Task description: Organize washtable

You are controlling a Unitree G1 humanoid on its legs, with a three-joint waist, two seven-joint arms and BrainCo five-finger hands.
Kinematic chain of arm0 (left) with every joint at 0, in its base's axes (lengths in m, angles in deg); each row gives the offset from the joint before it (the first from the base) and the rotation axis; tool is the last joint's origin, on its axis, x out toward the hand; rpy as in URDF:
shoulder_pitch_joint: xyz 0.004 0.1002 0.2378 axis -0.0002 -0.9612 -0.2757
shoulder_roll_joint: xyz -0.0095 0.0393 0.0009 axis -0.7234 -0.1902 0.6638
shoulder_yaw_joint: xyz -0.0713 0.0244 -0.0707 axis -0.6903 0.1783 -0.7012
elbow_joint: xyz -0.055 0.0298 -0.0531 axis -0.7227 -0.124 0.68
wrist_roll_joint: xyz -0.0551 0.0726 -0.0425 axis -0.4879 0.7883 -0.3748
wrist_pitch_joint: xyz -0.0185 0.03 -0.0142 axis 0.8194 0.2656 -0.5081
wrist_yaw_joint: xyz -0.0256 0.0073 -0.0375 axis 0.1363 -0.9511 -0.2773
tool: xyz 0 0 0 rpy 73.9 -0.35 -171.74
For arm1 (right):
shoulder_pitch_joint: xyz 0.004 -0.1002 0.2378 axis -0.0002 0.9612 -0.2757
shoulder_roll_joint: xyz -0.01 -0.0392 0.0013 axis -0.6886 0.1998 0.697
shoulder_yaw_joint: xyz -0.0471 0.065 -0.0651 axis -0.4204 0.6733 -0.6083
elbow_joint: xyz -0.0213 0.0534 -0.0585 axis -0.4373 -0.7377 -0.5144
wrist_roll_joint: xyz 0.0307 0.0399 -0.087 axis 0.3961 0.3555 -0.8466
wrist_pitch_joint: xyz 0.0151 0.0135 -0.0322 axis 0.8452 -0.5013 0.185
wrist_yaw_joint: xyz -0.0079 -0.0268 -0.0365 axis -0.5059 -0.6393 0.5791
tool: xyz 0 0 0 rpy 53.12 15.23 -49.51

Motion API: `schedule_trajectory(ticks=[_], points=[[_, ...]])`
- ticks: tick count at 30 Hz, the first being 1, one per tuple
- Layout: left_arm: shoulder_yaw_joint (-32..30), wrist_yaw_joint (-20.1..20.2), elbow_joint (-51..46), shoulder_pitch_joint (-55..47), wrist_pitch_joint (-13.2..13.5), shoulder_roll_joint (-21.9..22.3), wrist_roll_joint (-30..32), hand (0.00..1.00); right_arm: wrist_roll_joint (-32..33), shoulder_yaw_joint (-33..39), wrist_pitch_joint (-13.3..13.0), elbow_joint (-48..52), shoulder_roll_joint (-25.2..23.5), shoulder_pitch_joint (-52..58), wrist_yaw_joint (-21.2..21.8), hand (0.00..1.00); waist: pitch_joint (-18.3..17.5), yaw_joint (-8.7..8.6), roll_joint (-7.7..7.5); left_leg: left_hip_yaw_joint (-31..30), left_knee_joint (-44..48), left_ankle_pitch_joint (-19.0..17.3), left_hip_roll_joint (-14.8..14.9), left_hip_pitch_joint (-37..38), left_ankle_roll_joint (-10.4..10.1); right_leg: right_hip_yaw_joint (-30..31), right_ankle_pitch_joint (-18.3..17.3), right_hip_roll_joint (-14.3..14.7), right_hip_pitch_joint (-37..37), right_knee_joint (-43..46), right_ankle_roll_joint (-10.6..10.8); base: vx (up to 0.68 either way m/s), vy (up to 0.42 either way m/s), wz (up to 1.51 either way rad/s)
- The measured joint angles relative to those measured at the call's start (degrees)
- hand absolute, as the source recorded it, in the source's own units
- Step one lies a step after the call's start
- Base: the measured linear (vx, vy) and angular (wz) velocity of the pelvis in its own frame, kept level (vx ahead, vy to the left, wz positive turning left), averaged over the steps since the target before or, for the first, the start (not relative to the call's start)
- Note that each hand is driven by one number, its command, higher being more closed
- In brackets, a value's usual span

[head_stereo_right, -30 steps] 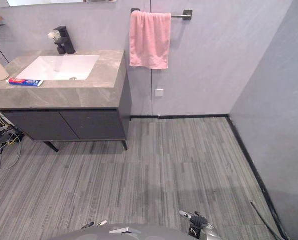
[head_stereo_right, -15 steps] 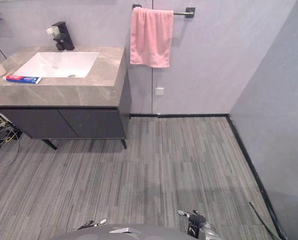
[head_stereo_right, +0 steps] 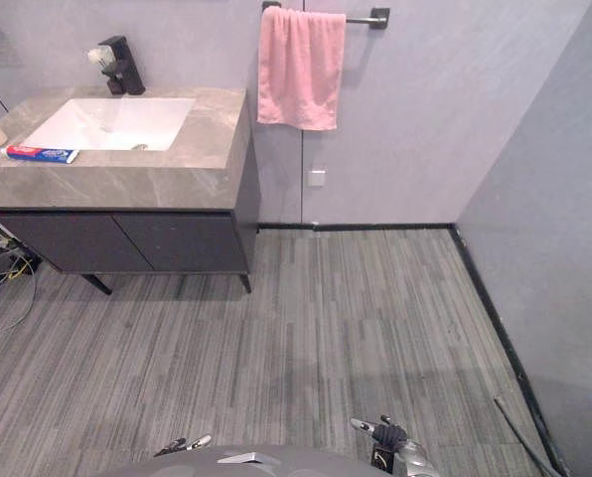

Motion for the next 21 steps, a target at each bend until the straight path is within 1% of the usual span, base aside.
schedule_trajectory(ticks=[2, 5, 7, 8, 9, 10, 11, 12, 13, 14, 15, 16, 17, 18, 19, 20, 21], points=[[0.0, 0.0, 0.0, 0.2, 0.0, -0.1, 0.0, 0.00, 0.1, -0.4, 0.0, 0.0, 0.0, -0.2, 0.0, 0.00, 0.1, 0.00, -0.20, 0.0, 0.7, 0.0, -0.1, -1.8, 0.0, 0.1, 0.1, -0.1, -1.6, 0.2, 0.1, 0.04, 0.000, 0.01], [0.0, 0.0, 0.0, 0.9, -0.1, -0.2, -0.1, 0.00, 0.2, -0.5, 0.1, 0.0, 0.1, -0.9, 0.0, 0.00, 1.1, 0.04, -0.30, -0.3, 2.3, -0.5, -0.6, -3.4, 0.6, 0.0, 0.1, -0.3, -2.6, 0.7, 0.1, 0.04, 0.023, 0.02], [-0.2, -0.1, -0.2, 1.3, 0.0, 0.0, -0.2, 0.00, 0.9, -0.5, 0.1, 0.1, 0.0, -1.9, -0.1, 0.00, 2.4, 0.03, -0.04, -0.5, 4.6, -2.0, -1.0, -4.1, 1.2, -0.1, -1.4, -0.8, -3.7, 4.2, 0.8, 0.04, 0.044, 0.03], [-0.7, -0.2, -0.4, 1.6, 0.1, 0.1, -0.3, 0.00, 3.5, -0.5, 0.0, 0.6, -0.2, -2.0, -0.2, 0.00, 3.0, 0.06, -0.12, -0.6, 6.6, -3.5, -1.7, -4.8, 1.6, -0.3, -3.9, -1.5, -5.0, 8.5, 1.3, 0.03, 0.085, 0.08], [-1.0, -0.1, -0.8, 1.8, 0.1, 0.3, -0.5, 0.00, 5.6, -0.6, 0.0, 1.6, -0.4, -1.7, -0.3, 0.00, 3.6, 0.11, -0.16, -0.7, 8.7, -6.2, -2.1, -5.4, 2.2, -0.4, -6.1, -2.2, -8.4, 16.8, 2.6, 0.00, 0.094, 0.08], [-1.3, -0.1, -1.0, 2.0, 0.1, 0.4, -0.7, 0.00, 7.1, -0.7, -0.1, 2.7, -0.4, -1.6, -0.3, 0.00, 4.4, 0.33, -0.17, -0.7, 9.6, -7.2, -2.3, -5.5, 2.7, -0.5, -6.9, -2.4, -10.9, 23.3, 2.6, -0.09, 0.091, 0.11], [-2.2, -0.1, -1.2, 2.9, 0.1, 0.3, -0.8, 0.00, 8.7, -0.9, -0.6, 5.4, -0.4, -1.4, -0.3, 0.00, 6.1, 0.11, -0.44, -1.2, 11.2, -8.6, -3.0, -4.2, 3.4, -1.1, -7.2, -3.4, -17.4, 38.4, 1.3, -0.11, 0.049, 0.16], [-2.6, -0.2, -1.2, 3.0, 0.0, 0.2, -0.8, 0.00, 9.5, -0.9, -0.8, 6.7, -0.5, -1.3, -0.4, 0.00, 6.7, 0.00, -0.68, -1.3, 11.9, -9.2, -3.2, -3.7, 3.6, -1.3, -7.3, -4.1, -20.0, 44.5, 0.8, -0.23, 0.047, 0.29], [-3.7, -0.2, -1.3, 3.0, 0.0, 0.3, -0.8, 0.00, 11.6, -0.8, -1.3, 7.5, -0.7, -1.0, -0.4, 0.00, 7.0, 0.13, -1.16, -1.2, 13.2, -11.1, -2.9, -2.1, 4.0, -4.5, -7.5, -5.7, -25.1, 50.0, 1.0, -0.20, 0.027, 0.22], [-4.0, -0.2, -1.3, 3.0, 0.0, 0.3, -0.8, 0.00, 11.5, -0.7, -1.3, 7.5, -0.7, -1.0, -0.5, 0.00, 7.0, 0.15, -1.19, -1.2, 13.3, -11.4, -2.7, -2.1, 4.0, -5.4, -7.5, -6.0, -25.6, 49.3, 0.9, -0.12, 0.006, 0.11], [-5.1, -0.2, -1.3, 2.9, -0.1, 0.6, -0.7, 0.00, 12.1, 0.6, -1.3, 7.4, -0.7, -1.1, -0.8, 0.00, 7.1, 0.10, -1.11, -1.0, 12.7, -12.2, -1.7, -0.8, 3.7, -9.6, -7.2, -6.9, -26.4, 42.4, 0.7, 0.14, -0.065, -0.07], [-5.1, -0.3, -1.2, 2.8, -0.1, 0.6, -0.7, 0.00, 14.1, 2.6, -1.6, 6.9, -1.2, -1.6, -1.2, 0.00, 7.0, 0.01, -1.03, -1.0, 12.0, -13.2, -0.4, 0.2, 3.1, -14.5, -4.7, -6.5, -26.1, 28.2, 0.9, 0.21, -0.084, -0.09], [-5.1, -0.3, -1.2, 2.8, -0.1, 0.6, -0.7, 0.00, 14.3, 3.2, -1.8, 6.7, -1.3, -1.7, -1.3, 0.00, 7.0, 0.01, -1.05, -1.0, 11.8, -13.4, -0.1, 0.5, 2.9, -15.0, -3.8, -6.1, -25.9, 24.8, 1.0, 0.21, -0.085, -0.09], [-5.0, -0.3, -1.1, 2.9, -0.1, 0.5, -0.7, 0.00, 15.8, 4.8, -2.0, 6.2, -1.6, -1.7, -1.6, 0.00, 7.1, -0.21, -1.20, -1.4, 11.1, -14.4, 0.4, 1.7, 2.2, -15.9, 0.2, -5.2, -25.3, 13.2, 2.1, 0.10, -0.035, -0.05], [-5.0, -0.2, -1.1, 2.9, -0.1, 0.3, -0.6, 0.00, 16.0, 5.9, -1.9, 5.9, -1.9, -1.7, -1.6, 0.00, 7.2, -0.28, -1.51, -1.6, 10.6, -14.7, 0.3, 2.4, 1.4, -15.7, 2.0, -5.0, -25.3, 8.8, 2.8, 0.14, -0.086, 0.03], [-5.1, -0.2, -1.1, 3.1, -0.1, 0.0, -0.6, 0.00, 16.0, 7.7, -1.9, 5.0, -2.1, -1.7, -1.7, 0.00, 7.5, -0.46, -1.90, -2.1, 10.3, -16.2, 0.2, 3.8, 0.5, -15.3, 3.0, -5.2, -25.4, 5.4, 3.1, 0.25, -0.172, 0.27], [-5.1, -0.2, -1.1, 3.1, -0.1, 0.1, -0.5, 0.00, 15.9, 9.5, -1.5, 4.0, -2.0, -1.4, -2.1, 0.00, 7.4, -1.37, -1.65, -3.2, 11.1, -18.8, 1.3, 5.1, -0.3, -15.3, 3.4, -5.2, -24.9, 5.3, 2.3, 0.35, -0.244, 0.43]])
